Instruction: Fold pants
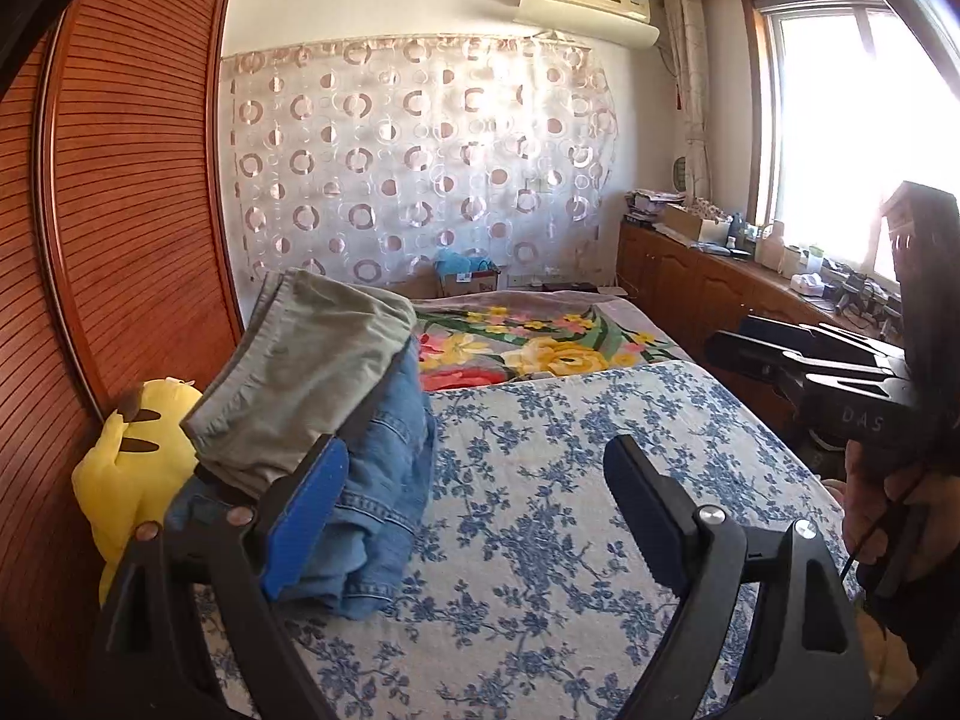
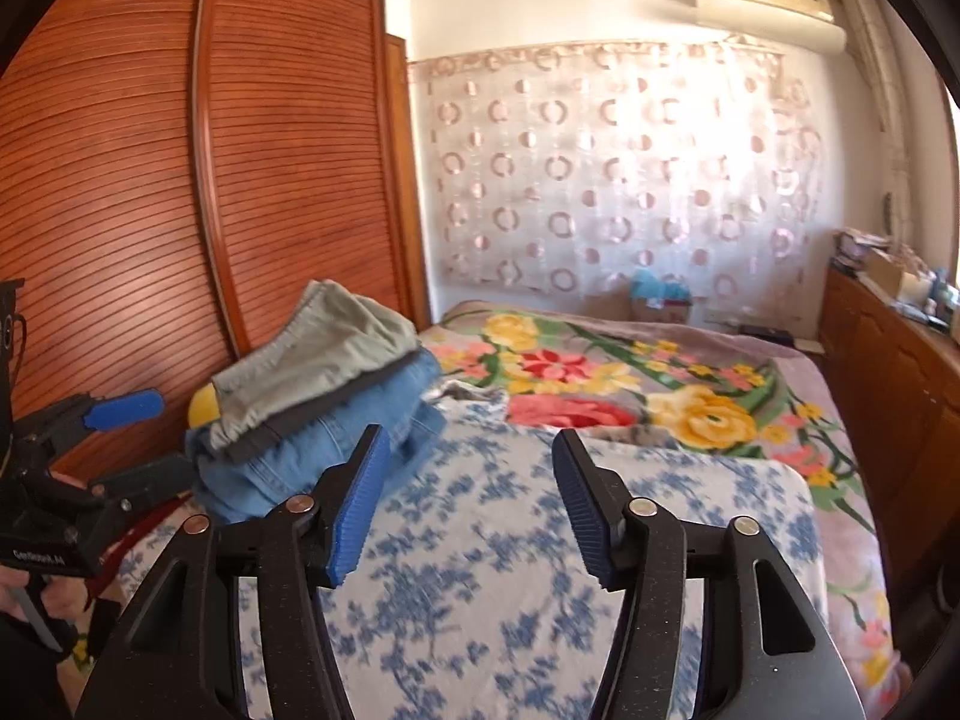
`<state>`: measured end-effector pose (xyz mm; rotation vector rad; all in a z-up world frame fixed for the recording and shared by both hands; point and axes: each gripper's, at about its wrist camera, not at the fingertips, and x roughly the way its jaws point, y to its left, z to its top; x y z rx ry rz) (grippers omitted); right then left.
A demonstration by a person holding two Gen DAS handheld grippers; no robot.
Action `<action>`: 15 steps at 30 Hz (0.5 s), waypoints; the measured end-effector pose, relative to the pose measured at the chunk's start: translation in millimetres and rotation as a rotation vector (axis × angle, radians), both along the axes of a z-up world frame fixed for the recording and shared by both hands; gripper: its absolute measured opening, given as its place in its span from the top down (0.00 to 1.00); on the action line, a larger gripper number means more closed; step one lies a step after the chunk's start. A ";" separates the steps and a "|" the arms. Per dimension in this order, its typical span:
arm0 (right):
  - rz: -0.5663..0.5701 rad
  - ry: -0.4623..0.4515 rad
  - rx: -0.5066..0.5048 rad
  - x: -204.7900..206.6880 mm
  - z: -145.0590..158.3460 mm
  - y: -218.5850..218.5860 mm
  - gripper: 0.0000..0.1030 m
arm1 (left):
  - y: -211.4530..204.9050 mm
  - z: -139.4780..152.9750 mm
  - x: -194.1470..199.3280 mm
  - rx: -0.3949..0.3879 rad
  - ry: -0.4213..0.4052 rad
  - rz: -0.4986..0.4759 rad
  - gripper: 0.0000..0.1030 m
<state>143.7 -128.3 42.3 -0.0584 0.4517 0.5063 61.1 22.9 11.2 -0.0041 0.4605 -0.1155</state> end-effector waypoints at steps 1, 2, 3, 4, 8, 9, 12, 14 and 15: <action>-0.019 0.000 -0.001 -6.1 -1.3 -6.2 0.35 | -3.1 -1.1 -2.1 -0.003 0.001 -0.005 0.15; -0.032 -0.001 0.000 -10.4 -2.8 -10.5 0.31 | -5.4 -1.7 -3.1 -0.004 0.004 -0.008 0.15; -0.045 -0.001 0.001 -15.0 -4.0 -15.2 0.30 | -8.8 -2.3 -4.6 -0.003 0.008 -0.013 0.15; -0.060 0.000 0.004 -21.6 -5.5 -21.0 0.28 | -11.8 -2.7 -6.9 -0.001 0.008 -0.017 0.15; -0.094 0.005 0.013 -38.9 -9.3 -36.8 0.25 | -24.2 -2.6 -19.5 0.001 0.007 -0.031 0.15; -0.102 0.006 0.015 -42.6 -10.0 -40.1 0.25 | -26.7 -2.5 -22.3 0.002 0.005 -0.032 0.15; -0.116 0.011 0.025 -55.2 -10.9 -48.7 0.25 | -32.2 0.1 -32.0 0.010 -0.003 -0.032 0.15; -0.123 0.008 0.030 -63.7 -11.0 -53.0 0.25 | -35.8 2.1 -38.4 0.012 -0.010 -0.027 0.15; -0.129 0.005 0.030 -67.7 -11.3 -55.1 0.25 | -36.6 2.5 -41.1 0.008 -0.012 -0.025 0.15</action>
